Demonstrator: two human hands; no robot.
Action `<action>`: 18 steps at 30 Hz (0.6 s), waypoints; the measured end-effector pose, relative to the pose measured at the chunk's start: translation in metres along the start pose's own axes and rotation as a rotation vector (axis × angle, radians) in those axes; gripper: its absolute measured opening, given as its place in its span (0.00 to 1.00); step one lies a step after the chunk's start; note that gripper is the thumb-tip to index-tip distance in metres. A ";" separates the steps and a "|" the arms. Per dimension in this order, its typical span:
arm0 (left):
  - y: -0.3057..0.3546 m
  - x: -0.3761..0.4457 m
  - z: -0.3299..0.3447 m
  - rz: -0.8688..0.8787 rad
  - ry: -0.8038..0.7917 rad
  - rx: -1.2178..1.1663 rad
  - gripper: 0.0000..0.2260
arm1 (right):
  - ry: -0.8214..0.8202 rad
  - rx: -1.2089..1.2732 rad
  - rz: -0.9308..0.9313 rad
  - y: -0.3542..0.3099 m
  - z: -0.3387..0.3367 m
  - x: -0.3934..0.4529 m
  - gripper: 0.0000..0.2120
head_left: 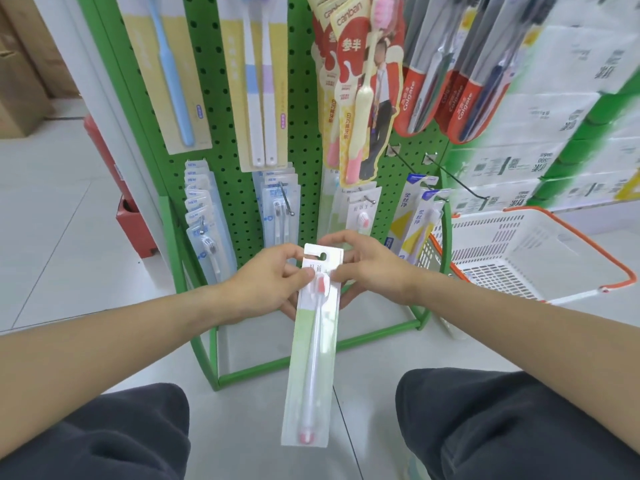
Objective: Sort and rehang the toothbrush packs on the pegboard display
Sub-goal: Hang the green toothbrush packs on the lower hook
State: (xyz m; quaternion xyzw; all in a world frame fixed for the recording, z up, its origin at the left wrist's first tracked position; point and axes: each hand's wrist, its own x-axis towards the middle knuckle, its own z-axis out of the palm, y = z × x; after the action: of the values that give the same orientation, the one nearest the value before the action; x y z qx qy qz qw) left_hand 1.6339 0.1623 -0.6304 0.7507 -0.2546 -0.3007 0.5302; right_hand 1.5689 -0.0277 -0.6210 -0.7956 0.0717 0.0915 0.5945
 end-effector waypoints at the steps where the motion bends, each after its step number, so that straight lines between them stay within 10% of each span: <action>1: 0.000 0.001 0.002 -0.002 0.015 -0.006 0.08 | 0.000 0.017 0.004 0.001 -0.003 0.002 0.26; 6: 0.004 0.006 0.008 0.007 -0.003 -0.041 0.24 | 0.115 0.021 -0.090 0.003 -0.008 0.006 0.20; 18: -0.003 0.017 0.019 -0.038 0.053 0.088 0.10 | 0.244 0.048 -0.062 0.005 -0.012 0.008 0.12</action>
State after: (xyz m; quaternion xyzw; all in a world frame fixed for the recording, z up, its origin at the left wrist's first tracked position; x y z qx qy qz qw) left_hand 1.6320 0.1388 -0.6413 0.7858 -0.2388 -0.2792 0.4975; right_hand 1.5760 -0.0403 -0.6238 -0.7884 0.1211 -0.0261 0.6026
